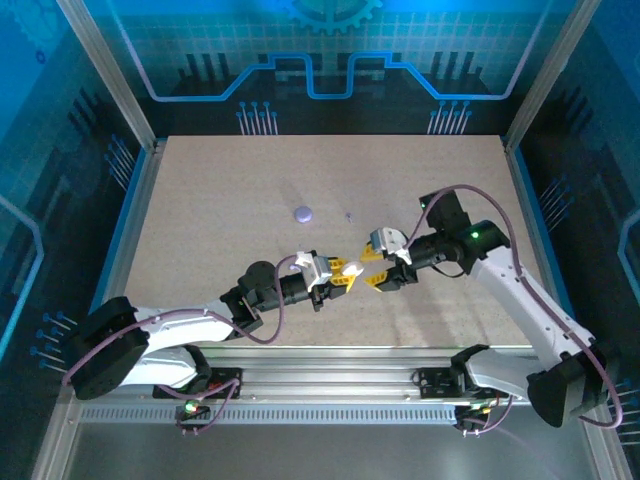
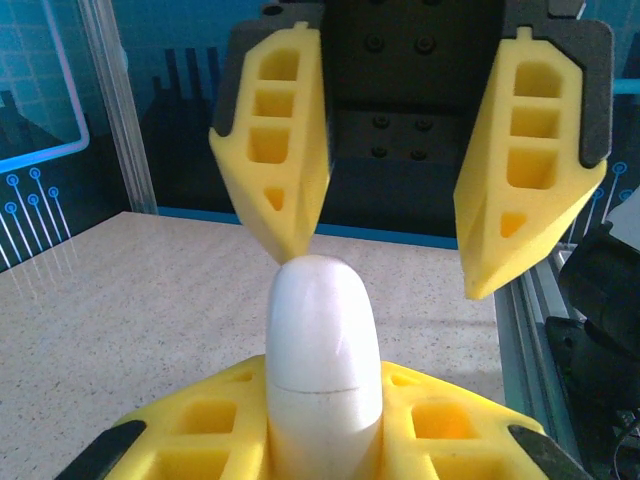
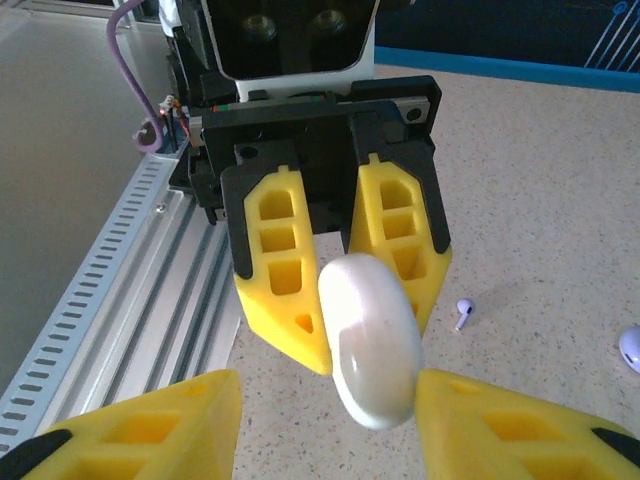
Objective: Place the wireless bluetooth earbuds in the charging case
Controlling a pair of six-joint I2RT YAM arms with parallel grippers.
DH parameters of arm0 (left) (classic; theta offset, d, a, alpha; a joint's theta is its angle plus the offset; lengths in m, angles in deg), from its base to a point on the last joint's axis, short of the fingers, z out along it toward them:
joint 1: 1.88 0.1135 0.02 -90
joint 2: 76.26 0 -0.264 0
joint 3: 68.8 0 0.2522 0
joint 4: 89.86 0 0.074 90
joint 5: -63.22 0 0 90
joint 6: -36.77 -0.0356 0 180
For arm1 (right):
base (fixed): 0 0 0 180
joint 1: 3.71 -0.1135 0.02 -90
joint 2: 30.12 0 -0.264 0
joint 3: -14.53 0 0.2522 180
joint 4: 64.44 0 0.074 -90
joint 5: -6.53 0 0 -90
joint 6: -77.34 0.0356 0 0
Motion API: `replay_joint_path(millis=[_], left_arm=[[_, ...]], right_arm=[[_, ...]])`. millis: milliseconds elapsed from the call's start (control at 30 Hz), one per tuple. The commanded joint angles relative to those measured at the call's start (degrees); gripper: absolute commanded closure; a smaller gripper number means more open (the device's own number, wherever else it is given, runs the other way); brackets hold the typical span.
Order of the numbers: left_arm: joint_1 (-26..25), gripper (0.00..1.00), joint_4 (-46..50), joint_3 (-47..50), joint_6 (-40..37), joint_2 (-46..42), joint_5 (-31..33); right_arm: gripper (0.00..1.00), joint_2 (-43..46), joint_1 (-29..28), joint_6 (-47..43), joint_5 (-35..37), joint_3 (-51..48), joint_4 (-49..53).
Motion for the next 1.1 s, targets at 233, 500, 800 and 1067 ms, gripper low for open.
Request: replay_joint_path(millis=[233,500,800,1067], left_arm=[[0.2,0.76,-1.0,-1.7,-1.5,-0.6,-1.1],[0.2,0.76,-1.0,-2.0,-1.6,-0.5,-1.2],[0.2,0.76,-1.2,-2.4,-1.7,-0.1,-1.3],[0.2,0.76,-1.2,-2.3,-1.8,0.1,-1.2]], right_arm=[[0.50,0.1,0.4,-3.6,2.6,0.3,-3.8],[0.53,-3.4,-1.0,-7.9,0.7,3.8,0.2],[0.58,-5.4,-2.3,-9.1,0.0,4.4,0.3],[0.70,-8.0,-2.7,-11.2,-1.4,6.3,2.8]])
